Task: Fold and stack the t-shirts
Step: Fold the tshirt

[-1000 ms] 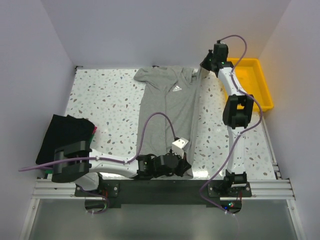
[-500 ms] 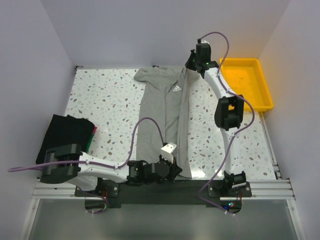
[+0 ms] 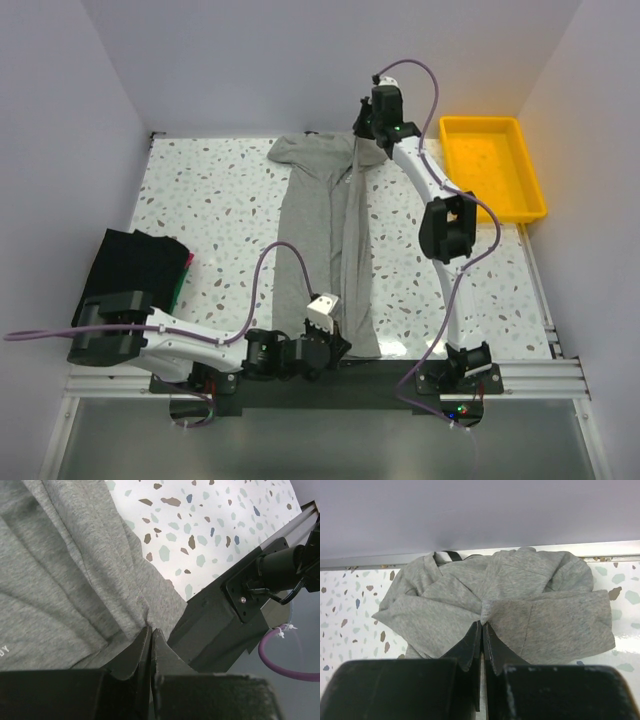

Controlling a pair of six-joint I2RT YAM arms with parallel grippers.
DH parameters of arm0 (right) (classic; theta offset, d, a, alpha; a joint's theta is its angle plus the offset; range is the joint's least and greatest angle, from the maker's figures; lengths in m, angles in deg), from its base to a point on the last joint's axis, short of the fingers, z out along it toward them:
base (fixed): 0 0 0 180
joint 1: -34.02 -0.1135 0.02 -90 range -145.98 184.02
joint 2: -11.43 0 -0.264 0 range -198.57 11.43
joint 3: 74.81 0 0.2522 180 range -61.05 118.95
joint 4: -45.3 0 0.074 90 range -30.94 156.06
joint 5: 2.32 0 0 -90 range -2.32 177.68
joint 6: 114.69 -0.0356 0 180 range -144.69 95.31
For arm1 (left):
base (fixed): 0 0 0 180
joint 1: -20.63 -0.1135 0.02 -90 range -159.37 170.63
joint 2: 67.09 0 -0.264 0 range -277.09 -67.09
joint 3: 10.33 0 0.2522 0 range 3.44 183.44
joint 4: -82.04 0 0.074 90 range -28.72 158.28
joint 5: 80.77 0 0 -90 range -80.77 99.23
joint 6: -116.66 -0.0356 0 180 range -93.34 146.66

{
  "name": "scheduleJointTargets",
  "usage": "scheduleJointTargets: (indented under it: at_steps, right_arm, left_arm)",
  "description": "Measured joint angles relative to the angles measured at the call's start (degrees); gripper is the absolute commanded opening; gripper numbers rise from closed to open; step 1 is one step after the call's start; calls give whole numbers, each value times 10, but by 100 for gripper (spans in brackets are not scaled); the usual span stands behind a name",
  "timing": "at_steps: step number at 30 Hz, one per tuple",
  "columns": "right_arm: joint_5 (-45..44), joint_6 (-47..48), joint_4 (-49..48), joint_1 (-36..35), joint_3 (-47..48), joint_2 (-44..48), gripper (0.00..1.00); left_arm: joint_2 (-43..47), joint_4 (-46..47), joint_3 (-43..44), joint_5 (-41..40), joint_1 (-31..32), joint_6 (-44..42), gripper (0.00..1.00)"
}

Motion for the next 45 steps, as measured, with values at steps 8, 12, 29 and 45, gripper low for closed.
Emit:
scheduleJointTargets:
  at_steps: [8,12,29,45]
  right_arm:
    - [-3,13,-9,-25,9,-17,3]
    - [-5,17,-18,-38,11,-31,3]
    - [-14,19,-40,-57,11,-47,4]
    - [-10,21,-69,-76,13,-79,9]
  left_arm:
    - [14,-31,-17,-24,13,32,0]
    - [14,-42,-18,-29,16,39,0]
    - [15,-84,-23,-51,33,77,0]
    - [14,-86,-29,-55,33,87,0]
